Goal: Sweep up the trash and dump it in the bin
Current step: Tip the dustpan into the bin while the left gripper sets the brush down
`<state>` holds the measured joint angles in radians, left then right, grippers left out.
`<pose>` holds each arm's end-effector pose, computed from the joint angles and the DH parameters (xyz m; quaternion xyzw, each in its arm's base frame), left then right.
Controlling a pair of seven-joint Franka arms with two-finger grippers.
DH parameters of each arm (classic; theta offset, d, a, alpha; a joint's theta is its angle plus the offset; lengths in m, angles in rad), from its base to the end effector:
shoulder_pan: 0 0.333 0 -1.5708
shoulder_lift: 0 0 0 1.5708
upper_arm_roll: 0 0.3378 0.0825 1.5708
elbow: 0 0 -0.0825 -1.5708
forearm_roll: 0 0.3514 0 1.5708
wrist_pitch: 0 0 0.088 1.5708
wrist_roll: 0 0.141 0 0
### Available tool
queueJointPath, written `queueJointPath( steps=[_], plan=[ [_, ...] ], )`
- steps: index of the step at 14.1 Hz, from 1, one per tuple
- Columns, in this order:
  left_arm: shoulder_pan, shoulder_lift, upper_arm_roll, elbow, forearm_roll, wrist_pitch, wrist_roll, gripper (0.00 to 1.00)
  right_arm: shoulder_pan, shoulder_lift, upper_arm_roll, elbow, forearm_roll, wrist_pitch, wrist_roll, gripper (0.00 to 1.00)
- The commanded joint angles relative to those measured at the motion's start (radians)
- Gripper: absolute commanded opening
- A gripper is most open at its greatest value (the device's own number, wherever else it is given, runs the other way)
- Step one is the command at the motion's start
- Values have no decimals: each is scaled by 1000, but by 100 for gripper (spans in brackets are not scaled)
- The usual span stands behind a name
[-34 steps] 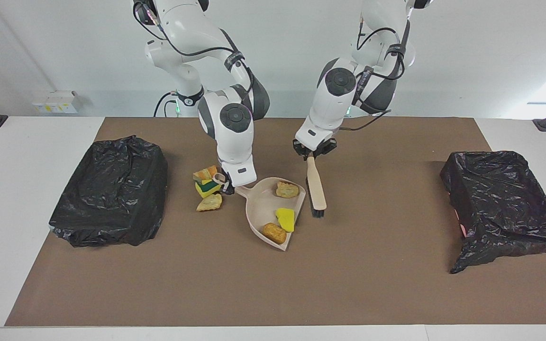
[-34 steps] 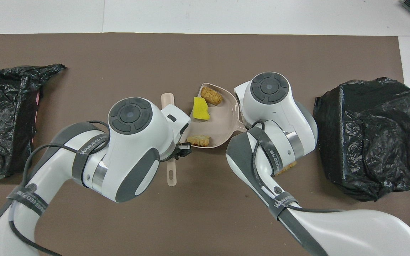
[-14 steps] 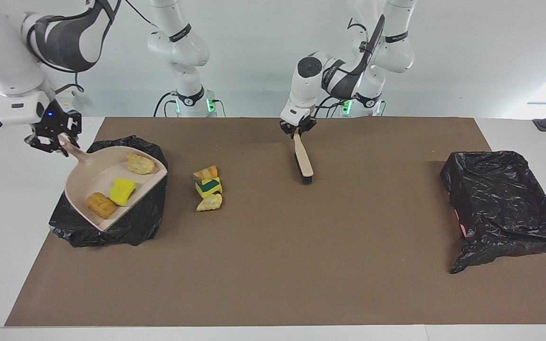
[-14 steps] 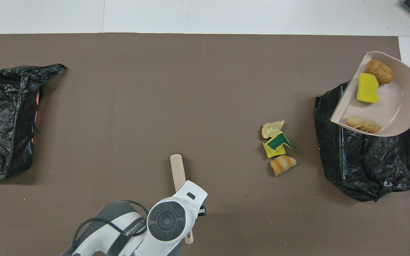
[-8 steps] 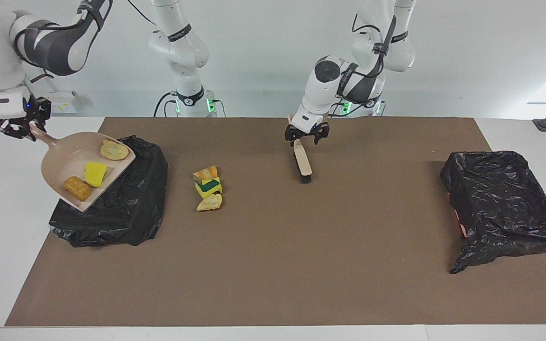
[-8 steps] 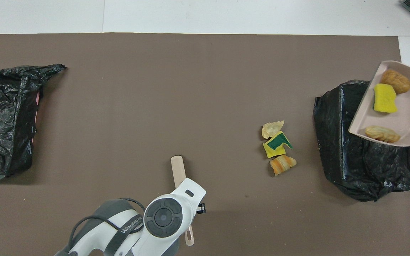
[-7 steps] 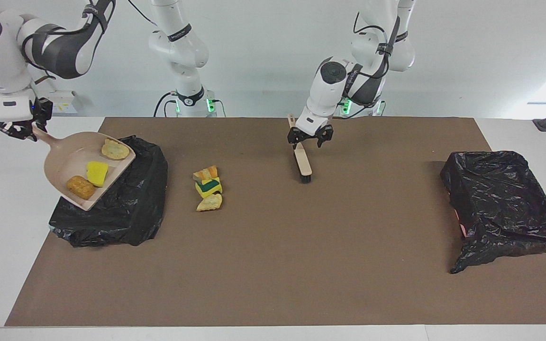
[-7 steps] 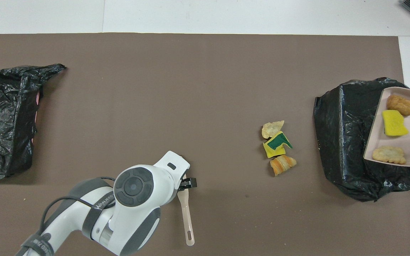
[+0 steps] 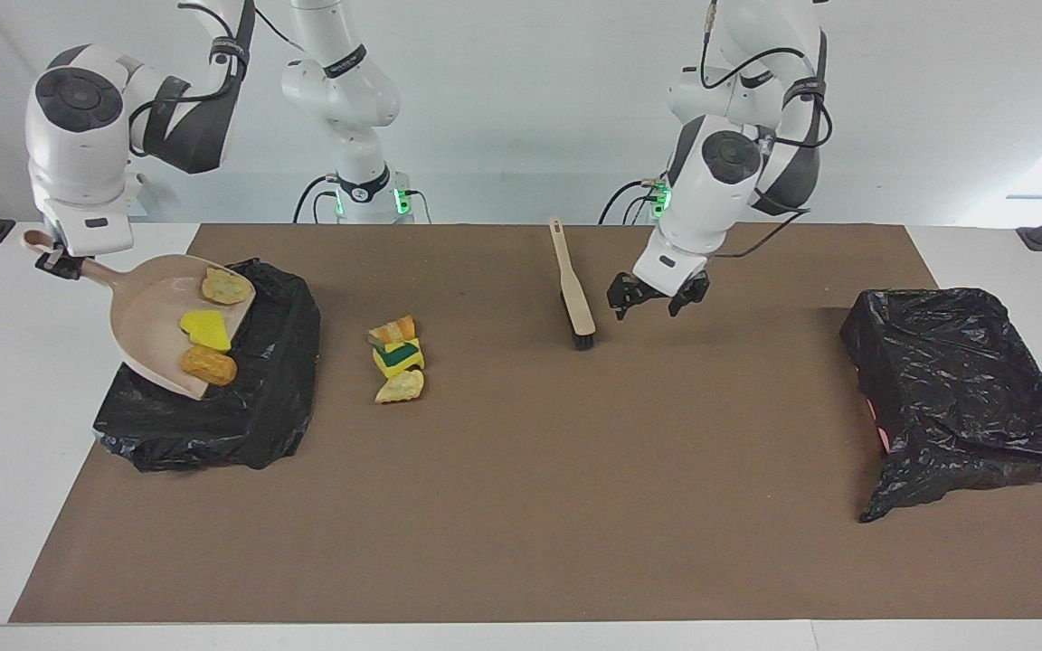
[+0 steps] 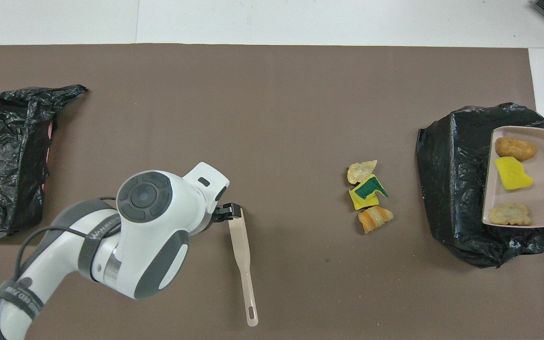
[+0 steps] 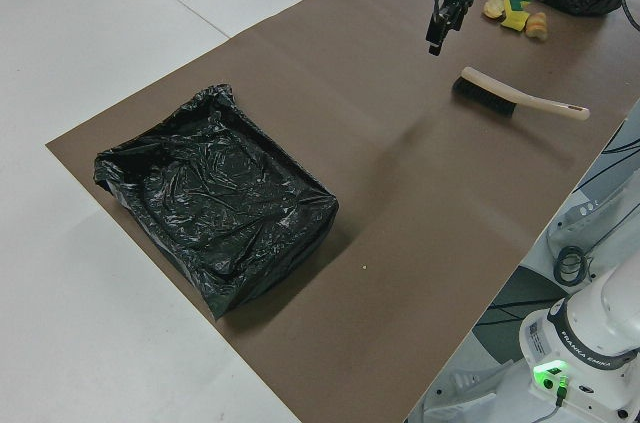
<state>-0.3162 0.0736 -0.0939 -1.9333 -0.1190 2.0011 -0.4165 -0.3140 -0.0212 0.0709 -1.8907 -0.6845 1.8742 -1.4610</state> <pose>0.4985 -0.2275 0.4495 0.9979 0.0283 -0.0256 0.0514 0.4993 -0.1940 0.5307 0.7156 0.6203 -0.2404 0.2131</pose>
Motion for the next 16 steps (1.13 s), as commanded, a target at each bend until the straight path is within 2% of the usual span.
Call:
queueJointPath(
  steps=[1, 4, 7, 9, 14, 16],
  plan=[
    [98, 17, -10, 115, 13, -111, 108, 100, 38, 3, 1, 19, -84, -10, -28, 0],
    [186, 15, -10, 207, 13, -212, 218, 100, 82, 17, 1, 56, -96, -75, 19, 0],
    [273, 12, -9, 279, 15, -327, 358, 100, 166, 20, 1, 58, -218, -115, 63, 0],
    [328, -4, -7, 287, 16, -366, 419, 100, 185, 12, 3, 47, -253, -127, 76, 0],
    [335, -24, -6, 316, 71, -392, 430, 100, 225, -8, 3, 19, -334, -165, 134, 0],
    [335, -23, -10, 365, 88, -453, 433, 100, 248, -8, 4, 33, -343, -206, 136, 0]
  ],
)
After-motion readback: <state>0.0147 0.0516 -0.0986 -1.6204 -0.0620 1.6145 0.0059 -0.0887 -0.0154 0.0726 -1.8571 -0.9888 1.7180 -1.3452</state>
